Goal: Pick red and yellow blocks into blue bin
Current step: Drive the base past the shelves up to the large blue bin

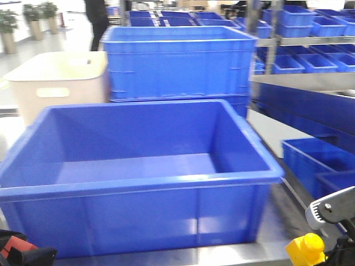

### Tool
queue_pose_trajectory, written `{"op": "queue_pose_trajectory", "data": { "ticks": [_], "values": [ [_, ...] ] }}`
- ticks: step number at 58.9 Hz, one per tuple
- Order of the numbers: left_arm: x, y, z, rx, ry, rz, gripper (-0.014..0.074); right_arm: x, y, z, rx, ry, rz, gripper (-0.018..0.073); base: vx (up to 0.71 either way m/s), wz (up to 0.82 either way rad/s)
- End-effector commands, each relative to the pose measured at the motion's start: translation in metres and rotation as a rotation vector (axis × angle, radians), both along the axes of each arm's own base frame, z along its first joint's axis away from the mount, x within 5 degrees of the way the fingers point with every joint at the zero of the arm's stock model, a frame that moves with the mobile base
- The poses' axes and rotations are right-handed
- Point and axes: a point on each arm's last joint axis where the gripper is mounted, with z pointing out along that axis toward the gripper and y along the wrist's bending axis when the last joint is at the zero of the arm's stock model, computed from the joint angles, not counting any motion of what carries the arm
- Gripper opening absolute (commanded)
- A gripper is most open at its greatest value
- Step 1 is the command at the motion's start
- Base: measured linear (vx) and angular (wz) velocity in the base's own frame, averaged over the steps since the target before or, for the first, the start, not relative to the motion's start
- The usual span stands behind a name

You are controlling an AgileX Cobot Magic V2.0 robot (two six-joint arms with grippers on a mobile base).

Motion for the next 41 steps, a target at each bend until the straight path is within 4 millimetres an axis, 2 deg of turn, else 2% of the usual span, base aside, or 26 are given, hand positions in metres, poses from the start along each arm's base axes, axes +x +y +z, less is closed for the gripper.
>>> {"op": "queue_pose_trajectory", "data": {
  "ticks": [1, 18, 41],
  "values": [
    [0.0002, -0.0014, 0.0166, -0.055, -0.096, 0.001, 0.0235, 0.0025, 0.0, 0.0164, 0.02, -0.106, 0.006, 0.0231, 0.09, 0.37],
    [0.0002, -0.0014, 0.0166, -0.055, -0.096, 0.001, 0.0235, 0.0025, 0.0, 0.0164, 0.02, -0.106, 0.006, 0.0231, 0.06, 0.22],
    [0.0002, -0.0014, 0.0166, -0.055, -0.096, 0.001, 0.0235, 0.0025, 0.0, 0.0164, 0.02, -0.106, 0.006, 0.0231, 0.01, 0.01]
  ]
}}
